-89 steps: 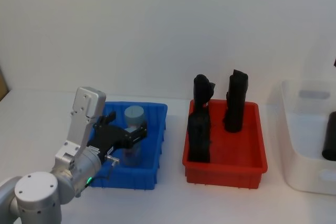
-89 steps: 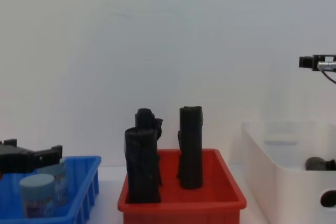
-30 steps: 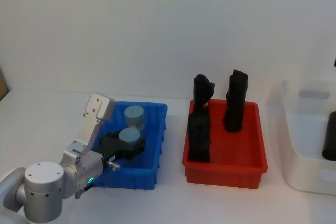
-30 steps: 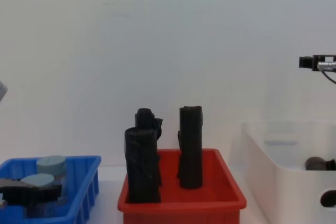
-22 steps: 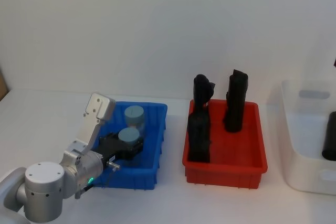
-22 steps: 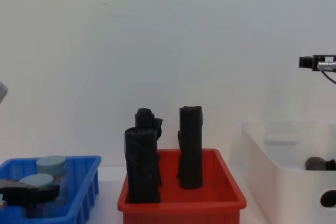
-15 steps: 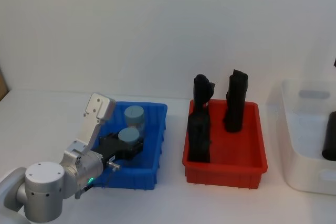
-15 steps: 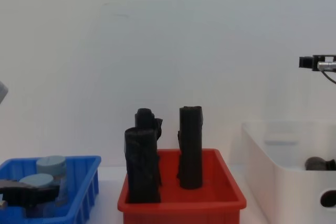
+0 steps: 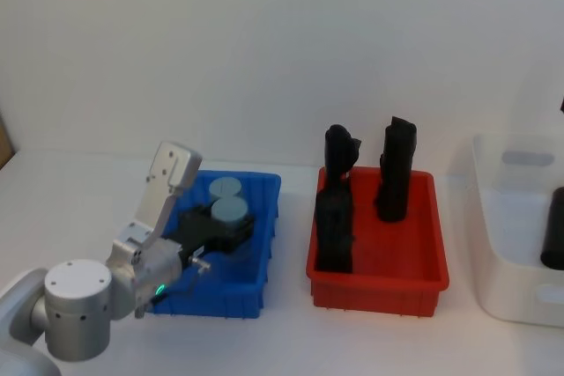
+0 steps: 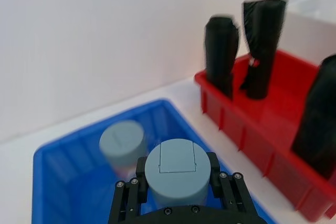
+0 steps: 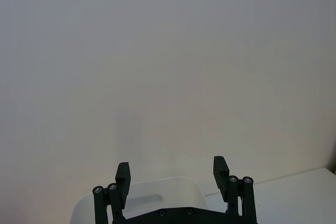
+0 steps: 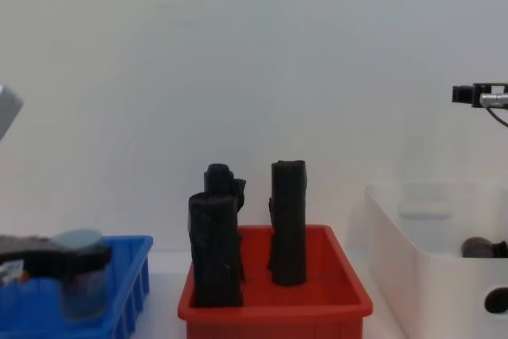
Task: Pick the cotton swabs from the blue box and place them into the white box.
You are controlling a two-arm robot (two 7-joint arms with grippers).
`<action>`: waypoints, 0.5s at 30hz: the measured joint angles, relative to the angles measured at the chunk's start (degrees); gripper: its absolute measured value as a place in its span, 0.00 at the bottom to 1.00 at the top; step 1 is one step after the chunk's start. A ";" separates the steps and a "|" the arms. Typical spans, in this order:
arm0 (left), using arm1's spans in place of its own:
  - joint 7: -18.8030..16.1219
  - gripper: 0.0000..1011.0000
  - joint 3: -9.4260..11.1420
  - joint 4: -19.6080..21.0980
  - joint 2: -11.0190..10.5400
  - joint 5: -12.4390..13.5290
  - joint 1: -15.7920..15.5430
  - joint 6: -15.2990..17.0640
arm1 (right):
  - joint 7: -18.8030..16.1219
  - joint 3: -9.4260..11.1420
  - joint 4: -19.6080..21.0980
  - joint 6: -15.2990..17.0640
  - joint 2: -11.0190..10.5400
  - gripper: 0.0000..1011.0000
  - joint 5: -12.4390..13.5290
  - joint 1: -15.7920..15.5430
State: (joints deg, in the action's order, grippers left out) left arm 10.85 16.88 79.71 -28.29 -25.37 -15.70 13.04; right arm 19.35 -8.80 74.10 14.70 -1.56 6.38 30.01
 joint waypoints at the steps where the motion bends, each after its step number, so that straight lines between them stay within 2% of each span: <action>1: 0.56 0.66 0.00 0.46 0.04 0.32 -0.22 -0.32 | 0.00 0.00 0.00 0.00 0.00 0.99 0.00 0.00; 11: 5.59 0.66 0.26 3.79 0.76 3.61 -2.57 -2.79 | -0.47 -0.08 0.04 -0.44 0.01 0.99 -0.37 -0.16; 15: 7.84 0.66 0.48 4.84 1.25 4.96 -3.74 -3.98 | -2.14 -0.34 0.37 -1.58 -0.07 0.99 -1.18 -0.60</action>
State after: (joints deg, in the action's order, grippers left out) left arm 18.69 17.36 84.55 -27.04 -20.42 -19.44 9.06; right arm 17.21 -9.14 74.47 13.11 -1.63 5.20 29.41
